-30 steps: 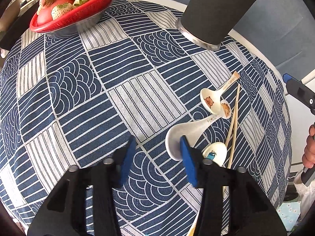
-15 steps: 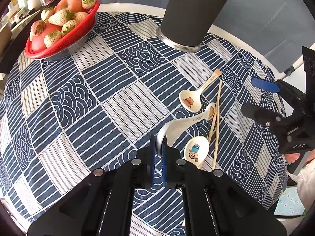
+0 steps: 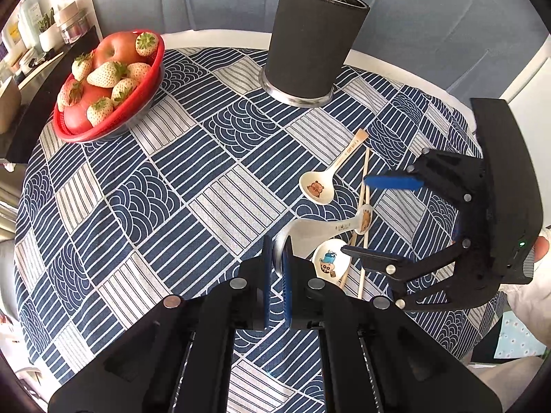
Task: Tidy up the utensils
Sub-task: 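Close the left gripper on the white spoon handle and lift it, then carry the spoon with the left gripper over the holder and lower it in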
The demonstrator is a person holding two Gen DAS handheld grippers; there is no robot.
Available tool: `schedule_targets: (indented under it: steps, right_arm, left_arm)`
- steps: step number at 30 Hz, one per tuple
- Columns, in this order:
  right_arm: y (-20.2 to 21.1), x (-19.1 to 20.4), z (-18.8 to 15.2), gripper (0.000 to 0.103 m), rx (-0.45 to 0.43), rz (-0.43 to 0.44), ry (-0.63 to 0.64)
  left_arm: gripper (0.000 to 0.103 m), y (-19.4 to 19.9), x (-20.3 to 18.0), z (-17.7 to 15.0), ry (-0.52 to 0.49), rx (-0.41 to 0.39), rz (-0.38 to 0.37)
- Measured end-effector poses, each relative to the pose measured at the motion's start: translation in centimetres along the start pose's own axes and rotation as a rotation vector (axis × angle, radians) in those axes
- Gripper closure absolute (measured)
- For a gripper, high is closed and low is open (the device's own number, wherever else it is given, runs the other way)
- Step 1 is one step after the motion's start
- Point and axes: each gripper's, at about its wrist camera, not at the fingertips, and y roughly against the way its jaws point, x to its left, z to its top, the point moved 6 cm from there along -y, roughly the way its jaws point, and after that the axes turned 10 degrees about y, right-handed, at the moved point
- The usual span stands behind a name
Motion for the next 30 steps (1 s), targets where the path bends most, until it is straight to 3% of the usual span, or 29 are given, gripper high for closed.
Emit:
schedule_targets:
  steps: [2,6,11,17,30]
  right_arm:
    - [-0.5,0.4,0.0,0.072,0.029,0.025,0.009]
    - [0.2,0.9,0.3,0.078,0.012,0.068,0.005]
    - [1.8,0.4,0.6,0.081,-0.013,0.069,-0.025]
    - [3.0,-1.1,1.0,0.082,-0.05,0.079,-0.079]
    - [6.0,-3.2,2.5,0.083,-0.117,0.017,-0.104]
  left_arm:
    - [0.097,0.5,-0.2,0.4,-0.008,-0.011,-0.013]
    - [0.097,1.2,-0.5,1.4,-0.014,-0.036,-0.023]
    - [0.097,2.1,-1.6,3.0,-0.041,-0.067,-0.032]
    - [0.097,3.3,-3.6,4.6,-0.119,-0.103,0.009]
    - [0.096,6.3,-5.7,7.2,-0.172,-0.174,0.002]
